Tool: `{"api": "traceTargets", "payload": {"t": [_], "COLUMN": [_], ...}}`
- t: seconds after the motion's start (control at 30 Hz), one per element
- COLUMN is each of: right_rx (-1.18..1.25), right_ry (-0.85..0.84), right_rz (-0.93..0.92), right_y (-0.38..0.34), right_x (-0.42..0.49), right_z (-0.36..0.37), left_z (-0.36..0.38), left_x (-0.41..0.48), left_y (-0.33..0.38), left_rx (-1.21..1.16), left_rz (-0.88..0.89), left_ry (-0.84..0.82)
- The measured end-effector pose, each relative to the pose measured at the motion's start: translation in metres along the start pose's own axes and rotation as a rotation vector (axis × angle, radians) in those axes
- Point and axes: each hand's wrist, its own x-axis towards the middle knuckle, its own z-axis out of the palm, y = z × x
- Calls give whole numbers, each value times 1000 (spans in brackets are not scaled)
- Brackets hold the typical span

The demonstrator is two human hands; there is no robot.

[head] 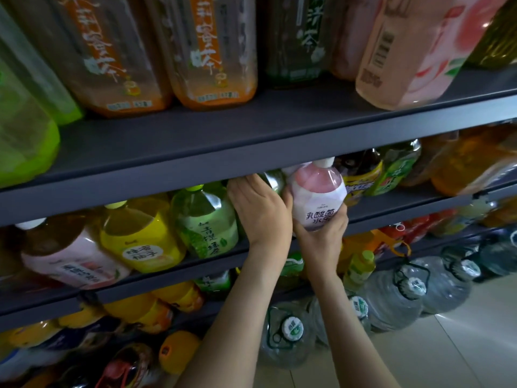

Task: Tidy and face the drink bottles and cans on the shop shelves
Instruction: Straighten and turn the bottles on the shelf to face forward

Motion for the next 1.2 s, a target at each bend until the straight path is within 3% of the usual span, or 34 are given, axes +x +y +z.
{"api": "traceTargets", "payload": {"t": [0.27, 0.43, 0.63, 0.77, 0.97, 1.2], "right_rx": [-30, -100, -225, -276, -388, -412], "right_ry": [-185, -290, -549, -576, -584, -664], "right_rz": [105, 128, 177, 287, 247, 210], "right_y": [-18, -45, -75, -92, -113, -88], "right_x": [-1, -15, -40, -42, -17, 45], "right_z": [-18, -62, -137, -179, -240, -301], "left_z": [-21, -47, -98, -128, -160, -145], "left_x": [-1, -27, -72, -80, -86, -92], "left_y": [-2, 18, 58, 93, 146, 240], "left_rx": [-73, -103, -86, -64, -112, -103], "left_rz": [10, -121, -165, -80, -60, -86], "left_ry": [-103, -183, -567, -733, -900, -936]}}
